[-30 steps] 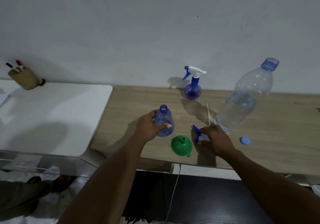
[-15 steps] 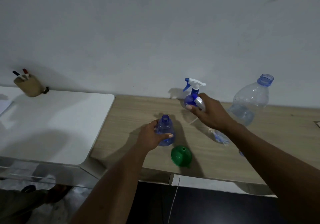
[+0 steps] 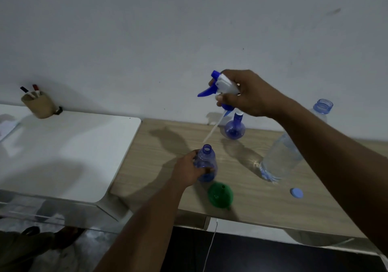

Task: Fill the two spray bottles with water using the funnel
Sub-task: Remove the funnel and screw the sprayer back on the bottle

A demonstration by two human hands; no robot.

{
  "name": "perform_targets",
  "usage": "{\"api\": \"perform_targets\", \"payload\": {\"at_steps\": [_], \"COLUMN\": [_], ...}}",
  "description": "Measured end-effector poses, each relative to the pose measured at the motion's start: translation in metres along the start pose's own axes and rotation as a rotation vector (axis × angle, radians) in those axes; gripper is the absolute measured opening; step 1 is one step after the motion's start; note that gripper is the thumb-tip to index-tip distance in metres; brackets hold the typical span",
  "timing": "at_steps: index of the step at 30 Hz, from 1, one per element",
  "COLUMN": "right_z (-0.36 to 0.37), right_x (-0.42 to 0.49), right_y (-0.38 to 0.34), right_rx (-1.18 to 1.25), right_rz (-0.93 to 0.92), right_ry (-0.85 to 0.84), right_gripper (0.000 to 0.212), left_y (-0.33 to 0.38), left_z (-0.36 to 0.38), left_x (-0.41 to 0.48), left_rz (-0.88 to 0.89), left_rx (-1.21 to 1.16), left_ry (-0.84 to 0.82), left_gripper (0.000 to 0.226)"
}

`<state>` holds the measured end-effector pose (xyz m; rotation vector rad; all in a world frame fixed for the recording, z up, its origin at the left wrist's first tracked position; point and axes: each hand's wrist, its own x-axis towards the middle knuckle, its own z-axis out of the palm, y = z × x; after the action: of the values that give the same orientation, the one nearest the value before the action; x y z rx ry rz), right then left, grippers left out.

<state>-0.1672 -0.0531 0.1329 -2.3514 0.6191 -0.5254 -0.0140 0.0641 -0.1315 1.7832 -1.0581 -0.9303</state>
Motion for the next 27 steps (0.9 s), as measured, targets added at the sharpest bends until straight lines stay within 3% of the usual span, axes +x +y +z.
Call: {"api": "perform_targets", "payload": {"at_steps": [5, 9, 16, 27], "right_z": [0.034, 0.034, 0.002, 0.072], "right_x": [-0.005, -0.005, 0.007, -0.006], "right_y": [0.009, 0.004, -0.016, 0.041], "right_rx": [-0.140, -0.120, -0.211, -0.142], "right_rz": [0.034, 0.044, 0.049, 0.127], "right_ry": [-0.052, -0.045, -0.030, -0.154], "right_gripper": [0.028, 0.026, 0.034, 0.022], "left_y": [-0.005, -0.011, -0.006, -0.011], "left_z": [0.001, 0.002, 0.001, 0.003], "left_x": [0.005, 0.009, 0.007, 0.008], "left_rz": [-0.021, -0.018, -0.027, -0.010], "left_rx": [0.001, 0.002, 0.029, 0.022], "left_ry": [-0.014, -0.013, -0.014, -0.026], "left_gripper": [0.061, 0.074, 0.057, 0.072]}}
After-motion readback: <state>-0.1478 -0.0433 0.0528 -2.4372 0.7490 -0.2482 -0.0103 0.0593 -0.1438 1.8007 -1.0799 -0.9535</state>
